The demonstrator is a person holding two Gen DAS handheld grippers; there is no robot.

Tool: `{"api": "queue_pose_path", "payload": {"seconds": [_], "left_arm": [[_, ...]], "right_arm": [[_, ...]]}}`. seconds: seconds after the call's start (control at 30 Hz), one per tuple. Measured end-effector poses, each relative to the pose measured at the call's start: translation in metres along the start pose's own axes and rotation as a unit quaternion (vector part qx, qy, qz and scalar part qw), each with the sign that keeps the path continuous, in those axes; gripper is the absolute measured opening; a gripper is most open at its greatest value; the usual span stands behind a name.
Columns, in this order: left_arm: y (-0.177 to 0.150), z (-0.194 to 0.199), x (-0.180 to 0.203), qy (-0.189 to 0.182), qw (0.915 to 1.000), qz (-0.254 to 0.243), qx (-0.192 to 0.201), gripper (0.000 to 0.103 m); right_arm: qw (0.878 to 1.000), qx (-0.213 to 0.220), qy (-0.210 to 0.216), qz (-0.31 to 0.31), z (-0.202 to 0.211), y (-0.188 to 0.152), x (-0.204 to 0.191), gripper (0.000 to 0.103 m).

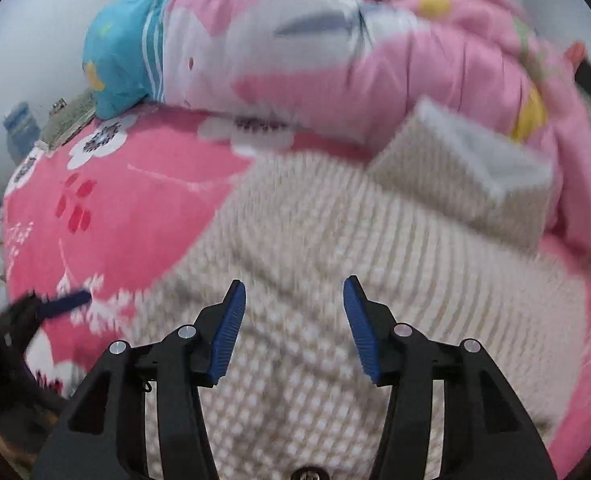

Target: Fold large clothes

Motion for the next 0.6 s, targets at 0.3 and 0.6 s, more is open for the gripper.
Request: {"api": "queue_pose_path", "payload": {"seconds": [0.3, 0.6], "left_arm": [[0.071, -0.04, 0.028, -0.086, 0.9951, 0.05, 0.001, 0.091], [0.106, -0.15, 0.034, -0.034, 0.9873, 0.094, -0.124, 0.041]], "right_arm": [[0.988, 0.034, -0.081, -0.128, 0.072, -0.06, 0.191, 0.061], [0.972, 0.03, -0.079, -0.219, 0.056, -0.105, 0.274, 0.061]]}}
Point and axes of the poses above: each gripper's, at about its wrist camera, not at the fingertips, and z roughly against the way its jaws point, x to its right, y to its top, the point moved 2 cm from there along -z, roughly the way its jaws point, and after that the axes turned 4 degrees about z, right-handed, at the moved point
